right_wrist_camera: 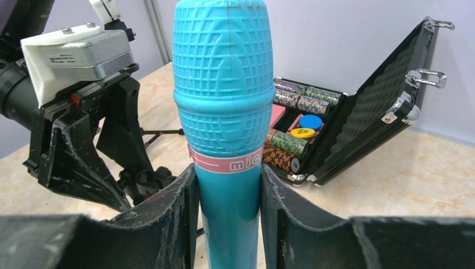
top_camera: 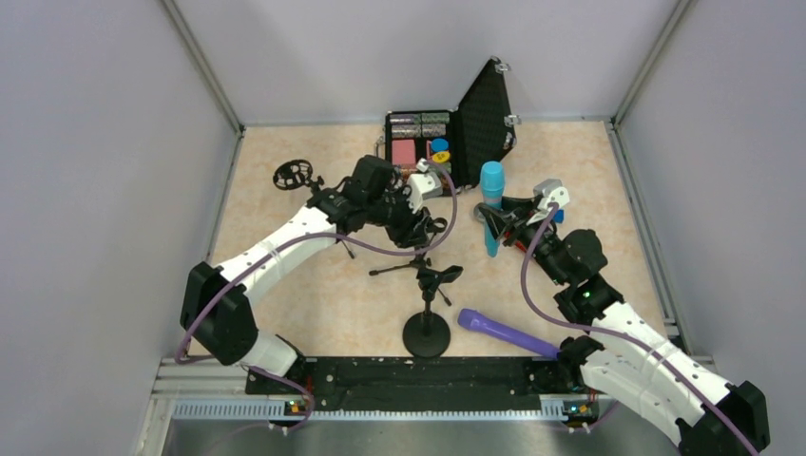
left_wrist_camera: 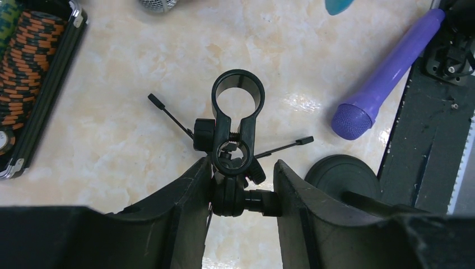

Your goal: Attach the microphones to the stand

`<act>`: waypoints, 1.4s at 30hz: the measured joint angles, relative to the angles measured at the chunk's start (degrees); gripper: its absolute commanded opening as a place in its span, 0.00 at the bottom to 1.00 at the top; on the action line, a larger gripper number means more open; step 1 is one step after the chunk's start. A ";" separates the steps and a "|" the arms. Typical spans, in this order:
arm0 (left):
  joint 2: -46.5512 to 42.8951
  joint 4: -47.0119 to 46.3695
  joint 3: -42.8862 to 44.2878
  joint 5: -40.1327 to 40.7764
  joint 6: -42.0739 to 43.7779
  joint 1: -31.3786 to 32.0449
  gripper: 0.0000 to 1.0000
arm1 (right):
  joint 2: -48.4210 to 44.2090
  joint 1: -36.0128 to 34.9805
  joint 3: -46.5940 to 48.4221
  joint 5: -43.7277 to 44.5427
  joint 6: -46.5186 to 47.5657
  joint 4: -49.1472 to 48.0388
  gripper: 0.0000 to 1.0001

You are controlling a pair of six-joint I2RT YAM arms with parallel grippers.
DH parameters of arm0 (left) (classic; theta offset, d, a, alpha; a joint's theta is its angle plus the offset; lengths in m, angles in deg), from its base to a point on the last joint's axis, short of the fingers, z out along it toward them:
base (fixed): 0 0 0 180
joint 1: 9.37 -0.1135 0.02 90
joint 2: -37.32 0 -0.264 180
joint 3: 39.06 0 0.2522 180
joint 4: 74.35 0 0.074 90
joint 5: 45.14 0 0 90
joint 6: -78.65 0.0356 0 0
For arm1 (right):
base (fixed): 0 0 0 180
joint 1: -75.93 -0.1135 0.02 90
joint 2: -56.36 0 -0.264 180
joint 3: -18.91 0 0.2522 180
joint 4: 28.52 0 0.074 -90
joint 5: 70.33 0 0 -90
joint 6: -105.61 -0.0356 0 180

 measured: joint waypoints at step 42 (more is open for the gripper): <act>-8.72 -9.53 -8.94 0.61 3.26 2.95 0.80 | 3.39 0.00 0.61 -5.57 -1.14 -1.90 0.00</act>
